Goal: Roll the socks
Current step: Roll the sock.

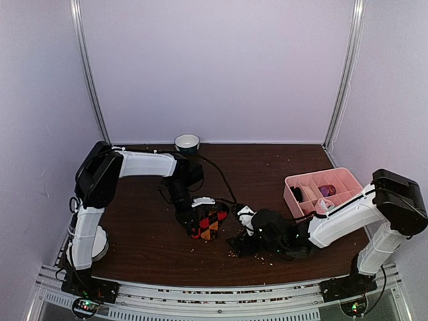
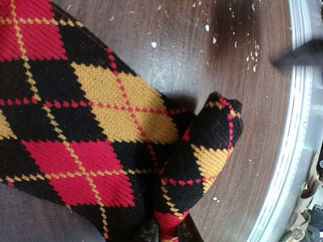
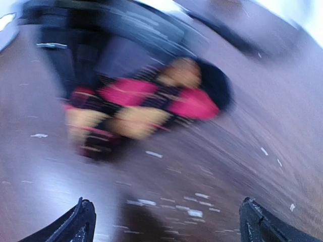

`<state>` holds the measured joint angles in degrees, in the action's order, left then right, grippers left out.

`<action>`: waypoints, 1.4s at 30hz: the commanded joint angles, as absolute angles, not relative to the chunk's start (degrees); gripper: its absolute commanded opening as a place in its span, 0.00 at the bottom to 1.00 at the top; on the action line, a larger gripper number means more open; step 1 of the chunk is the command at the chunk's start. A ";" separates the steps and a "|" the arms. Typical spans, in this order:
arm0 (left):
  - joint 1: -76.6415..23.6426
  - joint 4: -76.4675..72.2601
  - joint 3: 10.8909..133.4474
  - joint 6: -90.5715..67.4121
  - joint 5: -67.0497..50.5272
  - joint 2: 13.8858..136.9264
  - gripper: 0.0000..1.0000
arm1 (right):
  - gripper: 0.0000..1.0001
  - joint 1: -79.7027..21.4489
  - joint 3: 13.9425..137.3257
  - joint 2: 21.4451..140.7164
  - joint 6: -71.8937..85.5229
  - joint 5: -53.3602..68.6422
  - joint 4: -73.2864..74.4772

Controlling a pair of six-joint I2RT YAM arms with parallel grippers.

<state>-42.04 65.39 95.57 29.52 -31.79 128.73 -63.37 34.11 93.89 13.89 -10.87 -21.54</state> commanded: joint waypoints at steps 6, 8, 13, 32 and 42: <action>-44.49 72.89 99.46 30.93 -25.79 135.49 0.11 | 1.00 -75.05 34.98 93.50 -7.93 -24.69 -24.21; -44.75 74.62 101.12 31.23 -25.71 136.84 0.11 | 0.99 -77.51 37.07 96.79 -12.98 -24.46 -24.83; -44.91 77.93 104.57 32.16 -26.52 139.55 0.11 | 0.96 -78.12 40.25 101.94 -21.99 -19.96 -30.63; -44.91 81.53 108.40 33.49 -27.15 142.14 0.16 | 0.38 -71.98 51.68 114.23 -21.34 -9.56 -24.09; -43.58 78.81 108.49 33.01 -29.63 138.51 0.47 | 0.06 -70.63 48.36 114.61 -11.99 -5.25 -22.78</action>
